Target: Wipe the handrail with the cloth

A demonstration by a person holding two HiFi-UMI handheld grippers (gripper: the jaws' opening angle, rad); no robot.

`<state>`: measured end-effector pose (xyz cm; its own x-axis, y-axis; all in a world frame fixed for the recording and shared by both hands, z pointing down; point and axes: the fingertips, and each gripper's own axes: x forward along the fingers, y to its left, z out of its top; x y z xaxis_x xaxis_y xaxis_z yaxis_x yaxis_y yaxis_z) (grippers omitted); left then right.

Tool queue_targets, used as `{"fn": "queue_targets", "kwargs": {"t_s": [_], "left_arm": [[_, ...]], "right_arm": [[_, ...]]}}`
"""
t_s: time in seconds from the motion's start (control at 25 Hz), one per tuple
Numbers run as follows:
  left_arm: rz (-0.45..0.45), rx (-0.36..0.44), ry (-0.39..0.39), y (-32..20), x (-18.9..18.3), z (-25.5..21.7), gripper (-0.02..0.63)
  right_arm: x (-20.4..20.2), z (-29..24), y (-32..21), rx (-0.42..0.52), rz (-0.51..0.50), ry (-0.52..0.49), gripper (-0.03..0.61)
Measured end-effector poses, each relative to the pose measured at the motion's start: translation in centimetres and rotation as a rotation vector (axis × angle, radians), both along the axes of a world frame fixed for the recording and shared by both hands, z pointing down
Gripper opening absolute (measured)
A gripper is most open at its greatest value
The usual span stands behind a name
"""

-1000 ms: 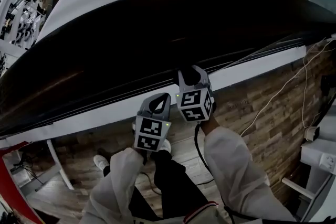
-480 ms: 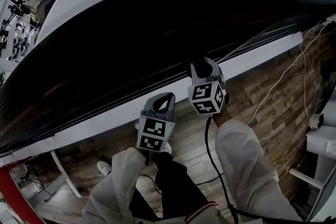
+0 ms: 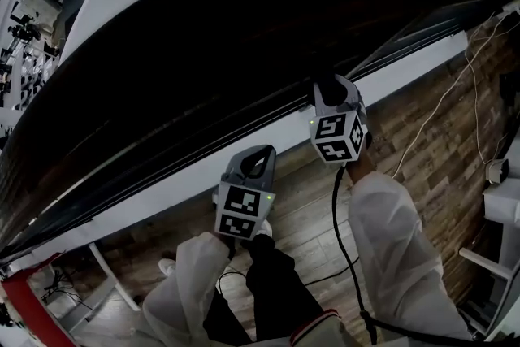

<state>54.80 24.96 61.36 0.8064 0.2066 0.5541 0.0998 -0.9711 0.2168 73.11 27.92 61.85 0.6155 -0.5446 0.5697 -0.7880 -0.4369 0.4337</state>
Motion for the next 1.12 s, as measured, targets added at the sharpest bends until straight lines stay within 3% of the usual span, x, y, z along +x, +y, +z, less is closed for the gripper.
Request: {"fn": "queue_targets", "kwargs": {"t_s": [0.12,0.44,0.52,0.64,0.76,0.92,1.12], "left_arm": [[0.010,0.000,-0.009,0.2,0.0,0.3,0.003],[0.016,-0.026,0.006,0.5,-1.0,0.7,0.003],[0.010,-0.036,0.017,0.1,-1.5,0.3,0.003],[0.007,-0.053,0.034,-0.9,-3.3,-0.7,0.003],[-0.015,-0.067,0.046,-2.9,-7.6,-1.4,0.003],[-0.067,-0.080,0.045,-6.9,-13.7,-2.0,0.003],[-0.163,-0.096,0.032,-12.1,-22.3,-2.0,0.003]], "right_arm": [[1.1,-0.1,0.5,-0.017,0.009,0.025,0.092],[2.2,0.4,1.2,-0.173,-0.009,0.192,0.091],[2.6,0.0,1.5,-0.153,0.017,0.221,0.089],[1.9,-2.4,2.2,-0.025,0.077,0.190,0.089],[-2.3,-4.4,1.3,0.015,0.104,0.160,0.089],[-9.4,-4.6,-2.3,-0.011,0.066,0.167,0.089],[-19.5,-4.6,-8.2,0.034,0.066,0.067,0.089]]}}
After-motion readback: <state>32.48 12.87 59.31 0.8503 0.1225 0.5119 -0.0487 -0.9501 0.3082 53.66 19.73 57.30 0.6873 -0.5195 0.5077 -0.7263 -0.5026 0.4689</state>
